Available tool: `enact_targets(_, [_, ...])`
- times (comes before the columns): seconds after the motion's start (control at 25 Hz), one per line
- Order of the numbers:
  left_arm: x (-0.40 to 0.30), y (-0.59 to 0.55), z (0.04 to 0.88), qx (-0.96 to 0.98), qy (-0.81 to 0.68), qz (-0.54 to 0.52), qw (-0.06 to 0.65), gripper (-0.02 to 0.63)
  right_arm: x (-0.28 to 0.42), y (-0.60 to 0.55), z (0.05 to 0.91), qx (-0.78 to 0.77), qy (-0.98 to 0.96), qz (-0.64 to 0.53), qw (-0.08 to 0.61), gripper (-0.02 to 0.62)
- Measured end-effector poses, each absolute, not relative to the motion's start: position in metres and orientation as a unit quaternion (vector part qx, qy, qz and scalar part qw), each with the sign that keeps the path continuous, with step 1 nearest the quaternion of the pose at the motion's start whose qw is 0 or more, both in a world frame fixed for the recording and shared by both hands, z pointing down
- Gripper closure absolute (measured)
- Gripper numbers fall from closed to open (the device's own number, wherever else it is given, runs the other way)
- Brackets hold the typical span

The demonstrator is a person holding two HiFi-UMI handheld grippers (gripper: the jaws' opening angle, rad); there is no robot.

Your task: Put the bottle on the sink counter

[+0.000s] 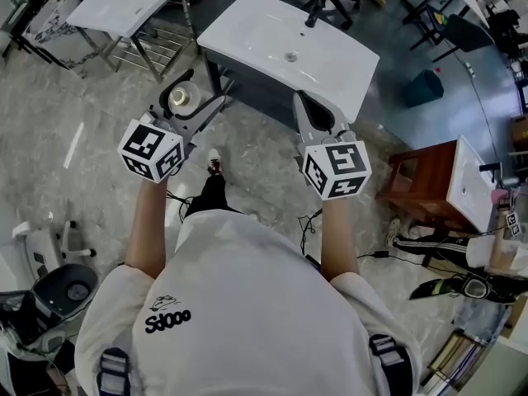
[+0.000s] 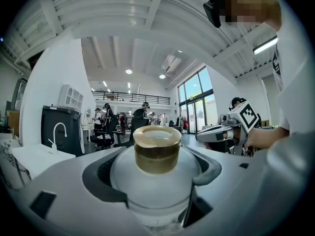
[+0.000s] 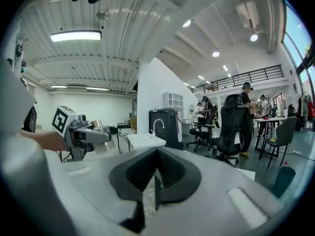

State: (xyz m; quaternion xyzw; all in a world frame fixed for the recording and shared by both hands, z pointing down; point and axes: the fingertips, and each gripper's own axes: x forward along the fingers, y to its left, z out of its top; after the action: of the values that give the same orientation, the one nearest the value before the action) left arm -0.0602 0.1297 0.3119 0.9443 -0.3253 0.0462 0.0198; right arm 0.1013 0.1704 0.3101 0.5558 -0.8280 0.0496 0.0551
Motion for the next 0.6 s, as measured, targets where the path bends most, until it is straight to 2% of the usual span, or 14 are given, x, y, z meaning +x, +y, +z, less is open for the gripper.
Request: enact_targets(0.6, [-0.058, -0.026, 0.321, 0.953, -0.299, 0.043, 0.028, 0.259, 0.102, 0.023, 0.313, 0.581, -0.81, 0.054, 0.061, 0.586])
